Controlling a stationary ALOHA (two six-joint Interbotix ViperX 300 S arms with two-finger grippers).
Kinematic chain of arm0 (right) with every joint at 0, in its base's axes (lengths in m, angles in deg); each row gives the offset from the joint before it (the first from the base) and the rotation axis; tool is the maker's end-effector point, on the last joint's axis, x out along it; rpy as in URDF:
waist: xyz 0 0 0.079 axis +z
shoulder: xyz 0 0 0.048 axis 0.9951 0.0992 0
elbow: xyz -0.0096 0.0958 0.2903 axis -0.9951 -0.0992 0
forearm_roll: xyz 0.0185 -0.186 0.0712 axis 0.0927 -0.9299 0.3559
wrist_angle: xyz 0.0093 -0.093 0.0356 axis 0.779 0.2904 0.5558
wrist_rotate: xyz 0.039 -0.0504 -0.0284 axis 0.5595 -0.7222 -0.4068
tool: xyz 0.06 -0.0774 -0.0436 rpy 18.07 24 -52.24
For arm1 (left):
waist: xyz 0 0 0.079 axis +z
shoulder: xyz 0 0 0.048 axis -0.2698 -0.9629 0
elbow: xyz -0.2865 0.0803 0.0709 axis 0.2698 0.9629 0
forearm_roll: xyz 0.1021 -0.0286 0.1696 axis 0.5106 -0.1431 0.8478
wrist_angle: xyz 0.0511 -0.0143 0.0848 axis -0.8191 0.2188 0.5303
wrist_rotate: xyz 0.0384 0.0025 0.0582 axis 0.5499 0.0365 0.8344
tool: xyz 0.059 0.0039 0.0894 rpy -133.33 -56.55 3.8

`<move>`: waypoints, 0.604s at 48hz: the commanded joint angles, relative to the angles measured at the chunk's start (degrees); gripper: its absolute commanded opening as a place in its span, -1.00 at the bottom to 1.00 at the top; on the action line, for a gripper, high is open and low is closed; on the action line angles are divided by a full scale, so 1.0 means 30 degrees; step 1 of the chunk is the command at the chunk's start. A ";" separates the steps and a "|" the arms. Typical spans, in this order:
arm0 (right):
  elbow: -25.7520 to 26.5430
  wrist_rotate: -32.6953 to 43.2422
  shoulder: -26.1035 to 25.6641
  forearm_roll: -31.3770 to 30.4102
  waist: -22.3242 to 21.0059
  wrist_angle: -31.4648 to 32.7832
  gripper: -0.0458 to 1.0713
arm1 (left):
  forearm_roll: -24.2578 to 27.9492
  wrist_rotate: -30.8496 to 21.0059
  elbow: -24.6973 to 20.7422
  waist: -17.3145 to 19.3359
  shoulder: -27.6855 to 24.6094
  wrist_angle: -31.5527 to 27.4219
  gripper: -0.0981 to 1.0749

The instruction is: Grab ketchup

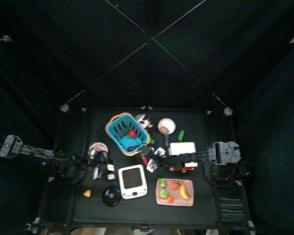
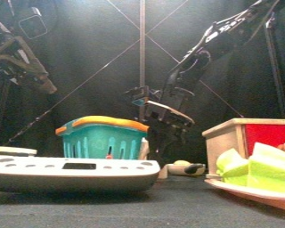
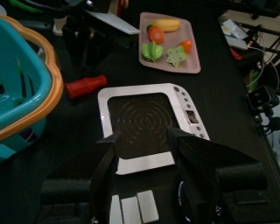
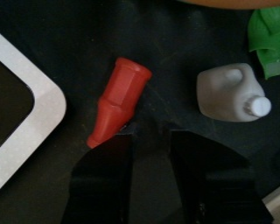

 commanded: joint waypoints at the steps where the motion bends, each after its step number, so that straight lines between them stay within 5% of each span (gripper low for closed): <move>1: 0.0557 0.0000 -0.0498 -0.0059 0.0000 0.0029 0.33 | -0.0059 0.0029 -0.0293 0.0088 0.0029 0.0000 0.59; 29: 0.2344 0.0029 -0.0322 0.0029 0.0352 0.0000 0.33 | -0.0146 0.0029 -0.0205 0.0088 0.0029 0.0000 0.59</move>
